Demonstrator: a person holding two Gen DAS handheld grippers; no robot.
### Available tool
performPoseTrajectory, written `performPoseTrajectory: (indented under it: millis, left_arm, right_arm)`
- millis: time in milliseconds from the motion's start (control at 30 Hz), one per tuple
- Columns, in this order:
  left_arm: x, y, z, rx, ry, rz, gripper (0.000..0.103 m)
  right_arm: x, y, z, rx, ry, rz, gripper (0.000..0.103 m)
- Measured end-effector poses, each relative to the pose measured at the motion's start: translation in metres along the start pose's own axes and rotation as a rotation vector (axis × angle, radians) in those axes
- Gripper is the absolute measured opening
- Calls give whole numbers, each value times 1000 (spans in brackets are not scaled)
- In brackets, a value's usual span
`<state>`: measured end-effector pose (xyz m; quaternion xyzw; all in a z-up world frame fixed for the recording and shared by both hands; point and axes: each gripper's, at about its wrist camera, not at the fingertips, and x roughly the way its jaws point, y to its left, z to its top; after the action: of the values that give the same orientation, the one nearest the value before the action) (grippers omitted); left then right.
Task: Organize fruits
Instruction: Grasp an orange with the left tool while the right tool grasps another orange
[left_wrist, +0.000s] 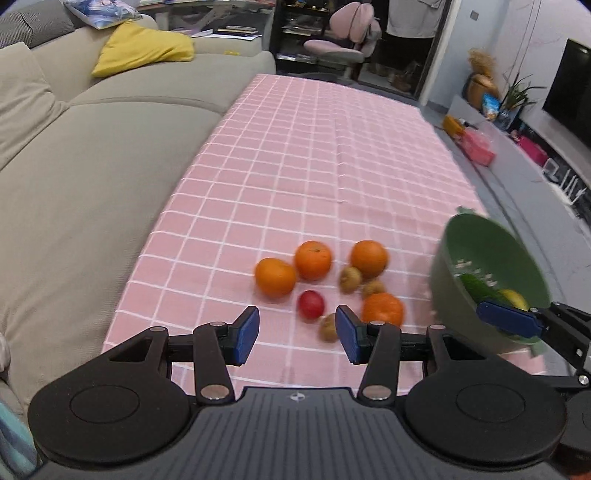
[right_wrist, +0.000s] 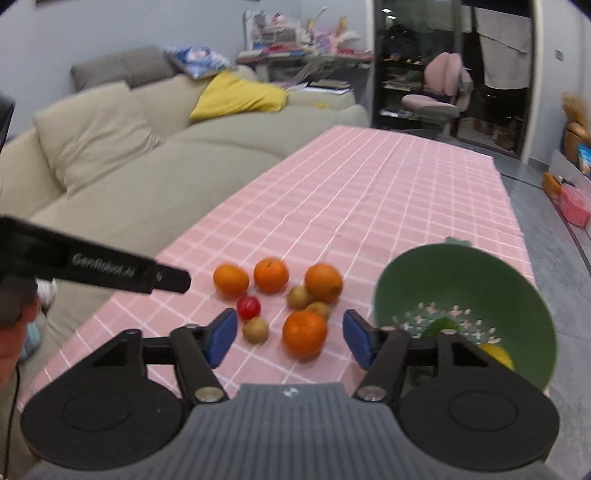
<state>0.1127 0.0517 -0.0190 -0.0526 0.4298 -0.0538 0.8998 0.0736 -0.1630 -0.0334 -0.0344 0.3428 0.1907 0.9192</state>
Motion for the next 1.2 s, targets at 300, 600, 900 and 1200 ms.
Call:
performPoseTrajectory:
  millis: [300,600,900,1200]
  left_arm:
    - [34,-2,-7,73,-20,48,55]
    - [72,13,-3,-16,-3,57,55]
    - [95,11,8,-26,5,60,58]
    - [100,9,13,-16,28,40,50]
  right_arm:
    - [48,4,-10,-9,69,-38,52]
    - [81,8,-11,-120,75,-100,49]
    - [92,19,-17,-280,67,-122,49]
    - [99,28,-20,-362,85,-152,41]
